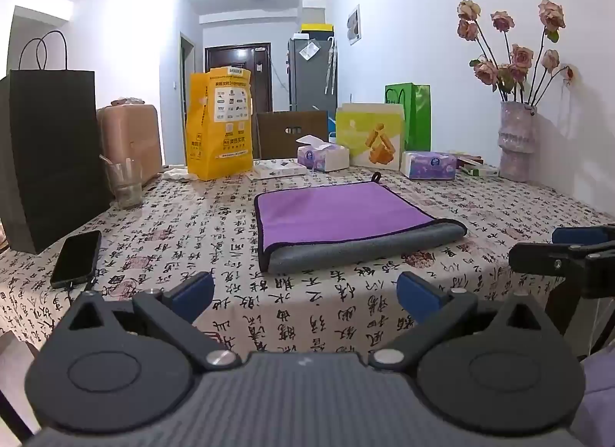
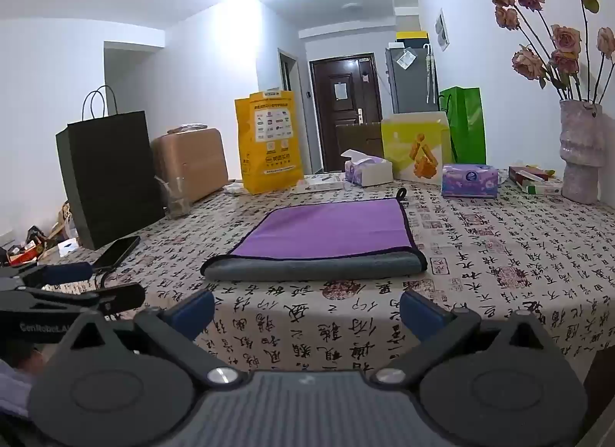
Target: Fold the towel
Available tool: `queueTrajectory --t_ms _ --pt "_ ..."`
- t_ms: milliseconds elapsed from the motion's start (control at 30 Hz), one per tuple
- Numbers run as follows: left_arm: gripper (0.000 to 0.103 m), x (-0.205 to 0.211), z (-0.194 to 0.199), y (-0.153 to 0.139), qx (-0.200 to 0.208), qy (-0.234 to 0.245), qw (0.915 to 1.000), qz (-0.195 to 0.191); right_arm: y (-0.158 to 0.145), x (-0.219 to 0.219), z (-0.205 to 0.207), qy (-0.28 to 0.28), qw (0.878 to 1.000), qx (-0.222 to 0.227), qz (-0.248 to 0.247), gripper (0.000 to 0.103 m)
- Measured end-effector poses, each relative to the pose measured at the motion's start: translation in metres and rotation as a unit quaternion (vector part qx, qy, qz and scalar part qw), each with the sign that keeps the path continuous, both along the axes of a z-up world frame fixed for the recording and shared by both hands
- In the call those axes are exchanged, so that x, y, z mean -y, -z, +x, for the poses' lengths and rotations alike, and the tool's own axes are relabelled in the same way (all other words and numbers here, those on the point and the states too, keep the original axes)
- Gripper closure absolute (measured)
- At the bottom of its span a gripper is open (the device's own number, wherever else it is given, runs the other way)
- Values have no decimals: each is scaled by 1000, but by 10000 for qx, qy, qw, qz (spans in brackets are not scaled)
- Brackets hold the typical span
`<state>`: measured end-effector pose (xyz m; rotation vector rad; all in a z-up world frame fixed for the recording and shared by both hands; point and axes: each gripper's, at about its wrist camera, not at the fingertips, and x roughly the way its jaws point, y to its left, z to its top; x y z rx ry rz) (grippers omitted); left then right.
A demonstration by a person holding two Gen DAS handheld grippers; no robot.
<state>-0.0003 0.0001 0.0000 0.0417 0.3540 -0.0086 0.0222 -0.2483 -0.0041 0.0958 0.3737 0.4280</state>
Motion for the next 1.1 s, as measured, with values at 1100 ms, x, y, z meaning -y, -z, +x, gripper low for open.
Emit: queueTrajectory --t_ms 1100 --pt "0 0 0 -1 -68 0 10000 9 2 -2 2 -9 10000 -68 10 0"
